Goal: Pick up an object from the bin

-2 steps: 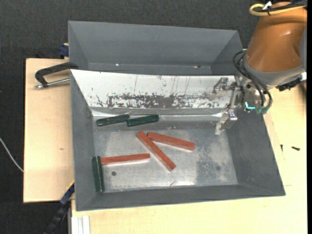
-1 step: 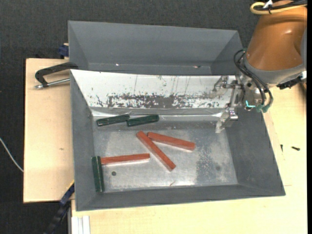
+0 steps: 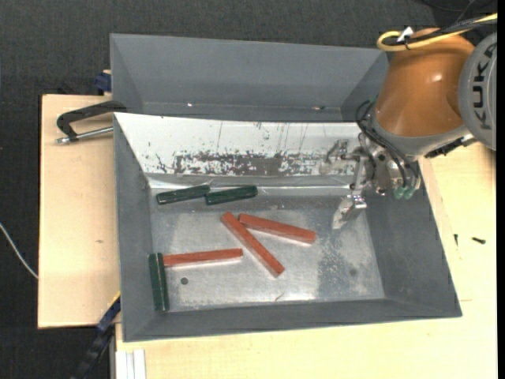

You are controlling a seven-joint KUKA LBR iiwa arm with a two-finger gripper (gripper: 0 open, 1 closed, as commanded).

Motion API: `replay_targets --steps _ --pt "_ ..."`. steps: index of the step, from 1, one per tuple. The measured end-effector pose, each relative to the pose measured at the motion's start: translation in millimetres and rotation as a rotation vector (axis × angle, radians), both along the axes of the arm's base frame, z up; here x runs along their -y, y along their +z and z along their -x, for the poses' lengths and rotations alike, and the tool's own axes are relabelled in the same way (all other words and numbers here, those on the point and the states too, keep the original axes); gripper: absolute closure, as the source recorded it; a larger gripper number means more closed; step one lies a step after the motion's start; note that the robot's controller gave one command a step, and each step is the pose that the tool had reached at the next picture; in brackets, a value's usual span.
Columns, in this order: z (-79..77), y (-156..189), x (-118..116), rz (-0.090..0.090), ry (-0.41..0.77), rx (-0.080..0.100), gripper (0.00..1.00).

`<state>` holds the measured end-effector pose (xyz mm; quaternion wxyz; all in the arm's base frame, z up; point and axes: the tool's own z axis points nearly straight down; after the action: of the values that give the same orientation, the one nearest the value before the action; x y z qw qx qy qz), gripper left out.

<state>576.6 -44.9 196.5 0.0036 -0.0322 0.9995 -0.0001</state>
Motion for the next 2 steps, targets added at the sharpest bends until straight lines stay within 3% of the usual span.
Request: replay_targets --steps 1,2 --pt "-6.8 -32.0 -12.7 -0.002 -0.061 -0.008 0.0" --pt "8.8 -119.0 -21.8 0.0 0.013 -0.008 1.0"
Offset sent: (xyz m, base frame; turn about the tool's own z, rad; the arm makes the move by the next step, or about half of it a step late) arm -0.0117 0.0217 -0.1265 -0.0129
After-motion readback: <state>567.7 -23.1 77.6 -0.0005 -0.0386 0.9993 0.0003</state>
